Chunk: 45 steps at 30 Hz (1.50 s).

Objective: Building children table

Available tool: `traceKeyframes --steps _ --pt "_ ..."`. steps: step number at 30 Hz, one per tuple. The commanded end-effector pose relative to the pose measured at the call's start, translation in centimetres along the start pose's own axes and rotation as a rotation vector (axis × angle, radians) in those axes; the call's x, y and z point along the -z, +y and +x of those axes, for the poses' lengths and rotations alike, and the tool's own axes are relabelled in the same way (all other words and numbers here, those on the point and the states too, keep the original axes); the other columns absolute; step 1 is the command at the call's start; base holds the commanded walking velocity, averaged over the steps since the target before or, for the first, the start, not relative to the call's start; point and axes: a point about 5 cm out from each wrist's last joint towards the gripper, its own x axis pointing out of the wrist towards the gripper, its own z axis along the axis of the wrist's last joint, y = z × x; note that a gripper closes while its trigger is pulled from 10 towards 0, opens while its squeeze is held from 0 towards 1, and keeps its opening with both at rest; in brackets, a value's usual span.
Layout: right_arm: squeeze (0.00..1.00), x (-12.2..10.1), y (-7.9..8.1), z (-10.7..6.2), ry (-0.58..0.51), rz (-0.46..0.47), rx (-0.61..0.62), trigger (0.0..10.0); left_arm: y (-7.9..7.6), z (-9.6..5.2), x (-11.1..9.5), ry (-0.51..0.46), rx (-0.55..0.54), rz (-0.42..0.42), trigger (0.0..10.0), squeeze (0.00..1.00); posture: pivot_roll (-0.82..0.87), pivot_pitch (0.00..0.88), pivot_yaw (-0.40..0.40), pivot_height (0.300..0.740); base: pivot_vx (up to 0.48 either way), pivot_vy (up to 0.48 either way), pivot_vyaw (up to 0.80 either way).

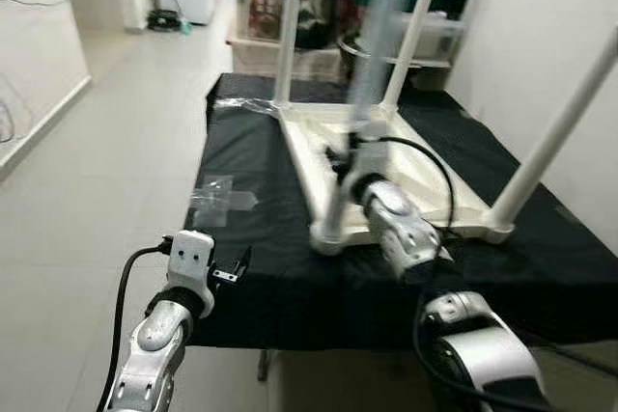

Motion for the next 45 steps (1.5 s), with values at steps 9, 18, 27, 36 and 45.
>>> traceKeyframes --steps 9,18,27,36,45 --pt "1.0 1.5 -1.2 -1.6 0.063 0.078 0.169 10.0 -0.5 0.2 -0.1 -0.004 0.017 0.011 10.0 0.0 0.04 0.0 -0.148 0.74 0.0 0.0 0.0" --pt "0.0 -3.3 0.1 -0.6 -0.075 0.219 -0.143 10.0 -0.1 0.0 0.0 -0.002 0.011 0.014 10.0 0.0 0.04 0.0 -0.153 0.74 0.0 0.0 0.0" --pt "0.0 -5.7 4.3 -4.8 -0.153 0.126 -1.041 10.0 -0.2 0.3 -0.1 -0.006 0.012 0.017 10.0 0.0 0.04 0.0 -0.156 0.74 0.0 0.0 0.0" --pt "0.0 -3.0 9.3 -8.4 -0.11 -0.072 -1.497 10.0 0.3 0.0 -0.2 -0.009 -0.005 0.026 10.0 0.0 0.08 0.0 -0.179 0.74 0.0 0.0 0.0" --pt "0.0 -2.5 9.5 -6.3 -0.069 -0.079 -1.282 0.0 0.0 0.1 -0.1 -0.009 -0.006 0.021 10.0 0.0 0.06 0.0 -0.176 0.74 0.0 0.0 0.0"
